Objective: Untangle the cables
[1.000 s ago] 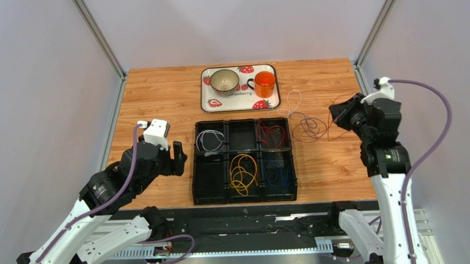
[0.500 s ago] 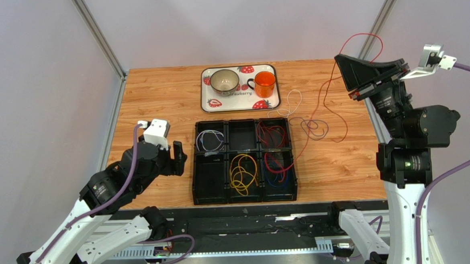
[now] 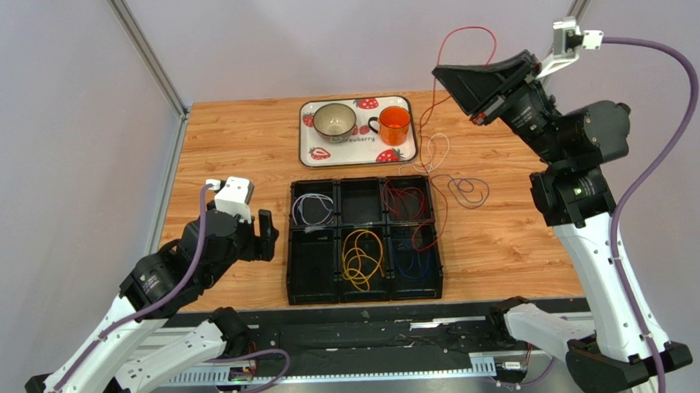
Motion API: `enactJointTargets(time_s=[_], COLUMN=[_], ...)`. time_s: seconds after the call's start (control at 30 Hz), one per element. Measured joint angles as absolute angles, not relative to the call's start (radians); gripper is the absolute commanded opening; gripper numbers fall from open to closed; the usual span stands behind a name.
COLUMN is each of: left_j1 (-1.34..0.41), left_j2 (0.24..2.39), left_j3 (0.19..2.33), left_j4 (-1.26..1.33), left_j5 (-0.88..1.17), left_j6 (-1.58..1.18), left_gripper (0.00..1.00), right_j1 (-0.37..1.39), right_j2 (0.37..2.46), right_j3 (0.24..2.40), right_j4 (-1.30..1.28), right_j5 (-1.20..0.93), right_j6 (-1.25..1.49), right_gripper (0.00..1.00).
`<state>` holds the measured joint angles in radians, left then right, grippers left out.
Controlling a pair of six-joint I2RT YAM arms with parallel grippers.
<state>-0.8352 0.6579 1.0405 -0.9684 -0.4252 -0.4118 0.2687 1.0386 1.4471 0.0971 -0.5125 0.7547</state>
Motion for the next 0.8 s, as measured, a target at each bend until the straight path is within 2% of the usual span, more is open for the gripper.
enactJointTargets(time_s=[0.23, 0.8], left_j1=[-0.835, -0.835], left_j2=[0.66, 0.655], left_j3=[1.04, 1.04], left_j4=[-0.968, -0.968], left_j5=[-0.427, -0.428], left_j6=[-0.413, -0.413], left_gripper=[0.78, 0.78], right_j1=[0.425, 0.431], right_j2=[1.137, 1.41], right_j3=[1.591, 1.816], right_j4=[0.033, -0.098], right_j5=[-0.467, -0.447], right_j6=[0.606, 0.47], right_gripper=[0.0, 0.0])
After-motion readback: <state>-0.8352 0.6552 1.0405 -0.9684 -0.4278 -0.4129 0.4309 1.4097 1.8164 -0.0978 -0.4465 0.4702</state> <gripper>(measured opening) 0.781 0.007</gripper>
